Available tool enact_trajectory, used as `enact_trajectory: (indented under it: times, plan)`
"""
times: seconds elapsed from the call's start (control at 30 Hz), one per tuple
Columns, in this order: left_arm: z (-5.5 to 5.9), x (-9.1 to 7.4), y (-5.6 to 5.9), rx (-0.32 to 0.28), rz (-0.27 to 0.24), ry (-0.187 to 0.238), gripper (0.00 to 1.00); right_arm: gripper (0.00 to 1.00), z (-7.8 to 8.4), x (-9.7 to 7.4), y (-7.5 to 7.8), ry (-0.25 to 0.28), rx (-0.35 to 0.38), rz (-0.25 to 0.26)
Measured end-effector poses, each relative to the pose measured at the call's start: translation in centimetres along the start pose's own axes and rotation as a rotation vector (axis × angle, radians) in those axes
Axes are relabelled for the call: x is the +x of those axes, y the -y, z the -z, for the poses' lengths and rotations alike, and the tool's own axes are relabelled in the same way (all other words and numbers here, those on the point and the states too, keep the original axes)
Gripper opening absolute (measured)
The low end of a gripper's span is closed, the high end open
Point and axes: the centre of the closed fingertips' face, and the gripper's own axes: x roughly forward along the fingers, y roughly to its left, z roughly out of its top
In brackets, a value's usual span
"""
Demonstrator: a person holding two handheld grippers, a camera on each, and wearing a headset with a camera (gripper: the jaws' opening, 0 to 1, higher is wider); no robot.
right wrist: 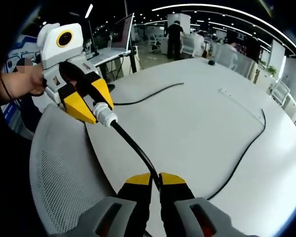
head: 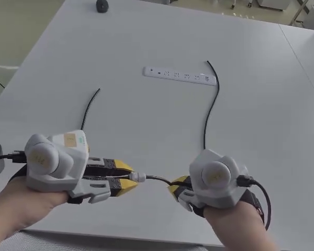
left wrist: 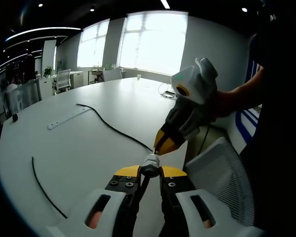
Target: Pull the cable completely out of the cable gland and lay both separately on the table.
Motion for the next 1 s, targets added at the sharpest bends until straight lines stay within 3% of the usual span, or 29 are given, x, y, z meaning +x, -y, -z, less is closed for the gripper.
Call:
enact_trajectory:
  times: [0.13,0.27,0.43,0.6,0.67,0.87,1.0]
  plan:
    - [-0.1,-0.2,-0.1,-0.004,-0.009,0.005,0.15,0.02,-0.1,-0.3,-0.4,0.003,-0.056,-0.005]
    - [-0.2,-0.2,-0.1,-0.011,-0.010,0.010,0.15,0.08,-1.3,-1.2,-1.2,0.028,-0.030,-0.029]
    - [-0.1,-0.2,0.0,-0.020,-0.008,0.010,0.15,0.09,-4.1,-1.8,-1.8,0.055,-0.177,0.013]
    - [-0.2,-0.2,-0.2,-0.021,-0.012,0.016,0.16,0.08,-4.9,-1.1,-2.7,0.038,-0.278,0.028]
    - [-0.2,-0.2,-0.1,-0.019,-0.012,0.012,0.16,0.07,-4.9,-0.9,-2.8,0.017,-0.385,0.058]
    - [-0.1,0.0,0.1,-0.007,-0.004,-0.002,0.16,0.02,-5.6,-0.6,-4.3,0.049,-0.414,0.041]
    - [0.2,-0.1,-0.1,-0.005,0.000,-0.013,0.16,0.02,-5.5,-0.4,-4.2,0.038,-0.437,0.046]
